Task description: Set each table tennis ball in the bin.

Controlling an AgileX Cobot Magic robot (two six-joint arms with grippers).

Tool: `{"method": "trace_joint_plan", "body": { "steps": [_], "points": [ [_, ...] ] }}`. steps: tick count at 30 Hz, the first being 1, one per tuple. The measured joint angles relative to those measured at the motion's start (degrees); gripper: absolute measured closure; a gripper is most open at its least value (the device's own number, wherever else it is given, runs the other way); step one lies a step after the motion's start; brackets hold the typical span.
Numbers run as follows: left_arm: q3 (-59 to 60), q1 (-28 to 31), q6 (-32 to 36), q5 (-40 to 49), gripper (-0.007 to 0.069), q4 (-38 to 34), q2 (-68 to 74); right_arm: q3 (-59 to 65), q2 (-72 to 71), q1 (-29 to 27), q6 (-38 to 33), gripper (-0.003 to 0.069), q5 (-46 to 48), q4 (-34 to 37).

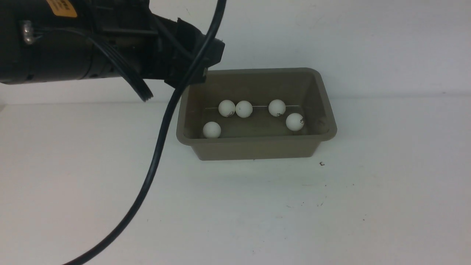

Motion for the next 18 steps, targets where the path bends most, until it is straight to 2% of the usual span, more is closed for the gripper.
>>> {"method": "trace_joint_plan", "body": {
  "steps": [9, 18],
  "points": [
    [0.00, 0.00, 0.00, 0.00, 0.0187, -0.05, 0.00, 0.00, -9.76, 0.00, 4.31, 0.0186, 5.88, -2.54],
    [0.00, 0.00, 0.00, 0.00, 0.0187, -0.05, 0.00, -0.10, -16.89, 0.00, 13.83, 0.0186, 22.64, -8.91]
  ]
}}
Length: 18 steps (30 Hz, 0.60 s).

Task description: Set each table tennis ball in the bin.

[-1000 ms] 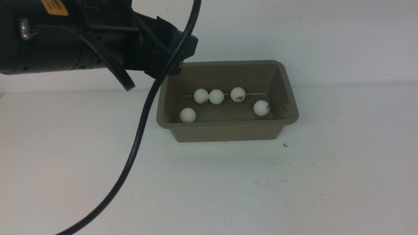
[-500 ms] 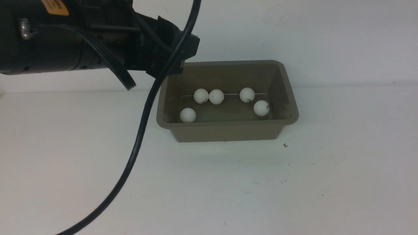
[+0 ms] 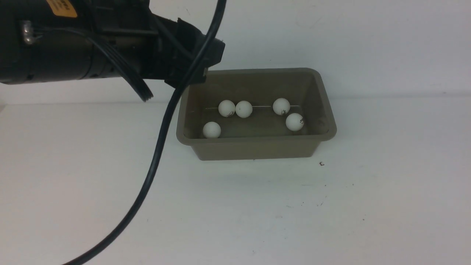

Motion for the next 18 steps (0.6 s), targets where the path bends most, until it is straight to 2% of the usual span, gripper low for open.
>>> {"method": "trace_joint_plan", "body": {
  "steps": [4, 8, 13, 18],
  "points": [
    [0.00, 0.00, 0.02, 0.00, 0.0187, 0.00, 0.00, 1.83, -0.20, 0.00, 1.72, 0.0186, 6.15, -2.62],
    [0.00, 0.00, 0.02, -0.06, 0.0187, 0.00, 0.00, 9.60, -1.15, 0.00, 1.72, 0.0186, 5.67, -2.00],
    [0.00, 0.00, 0.02, -0.98, 0.0187, 0.00, 0.00, 24.24, -2.66, 0.77, -2.72, 0.0187, -4.26, 4.83],
    [0.00, 0.00, 0.02, -1.19, 0.0187, 0.00, 0.00, 34.06, -5.89, 5.97, -11.97, 0.0187, -13.73, 14.34]
  ]
}}
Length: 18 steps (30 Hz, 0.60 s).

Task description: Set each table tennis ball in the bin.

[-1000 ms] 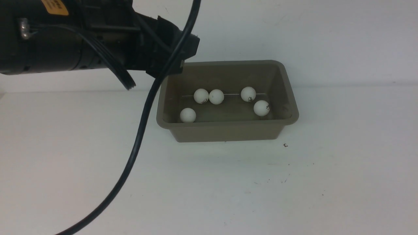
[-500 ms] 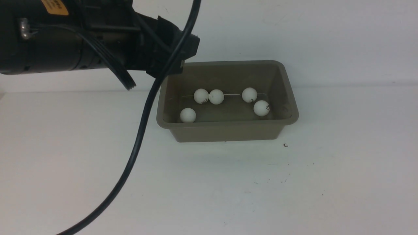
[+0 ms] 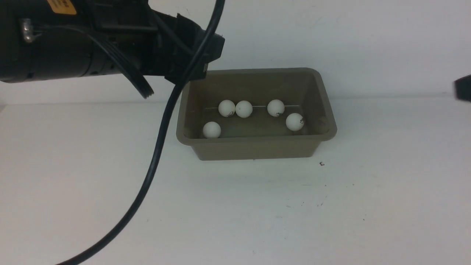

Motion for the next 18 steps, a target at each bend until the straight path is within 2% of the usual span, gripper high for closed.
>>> {"method": "trace_joint_plan", "body": {
  "steps": [5, 18],
  "points": [
    [0.00, 0.00, 0.05, -0.04, 0.0187, 0.00, 0.00, 4.59, -4.51, 4.67, -3.24, 0.0187, -2.01, 3.64],
    [0.00, 0.00, 0.05, -0.06, 0.0187, 0.00, 0.00, 22.74, -26.66, 4.93, -6.00, 0.0189, -19.30, 2.46]
  ]
}}
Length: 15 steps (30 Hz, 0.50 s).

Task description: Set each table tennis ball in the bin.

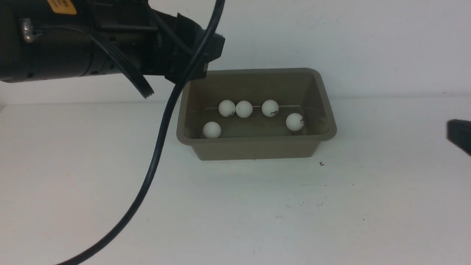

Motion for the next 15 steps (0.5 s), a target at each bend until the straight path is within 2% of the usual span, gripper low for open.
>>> {"method": "trace_joint_plan", "body": {
  "steps": [4, 10, 15],
  "points": [
    [0.00, 0.00, 0.00, 0.00, 0.0187, -0.01, 0.00, 5.40, -4.87, -0.11, 3.72, 0.0210, -3.08, -6.49],
    [0.00, 0.00, 0.00, 0.35, 0.0187, -0.06, 0.00, 10.27, -6.75, -0.11, 18.05, 0.0231, -5.21, -20.27],
    [0.00, 0.00, 0.00, 0.46, 0.0187, -0.06, 0.00, 10.66, -6.75, -0.11, 25.47, 0.0232, -5.76, -26.94]
  ]
}}
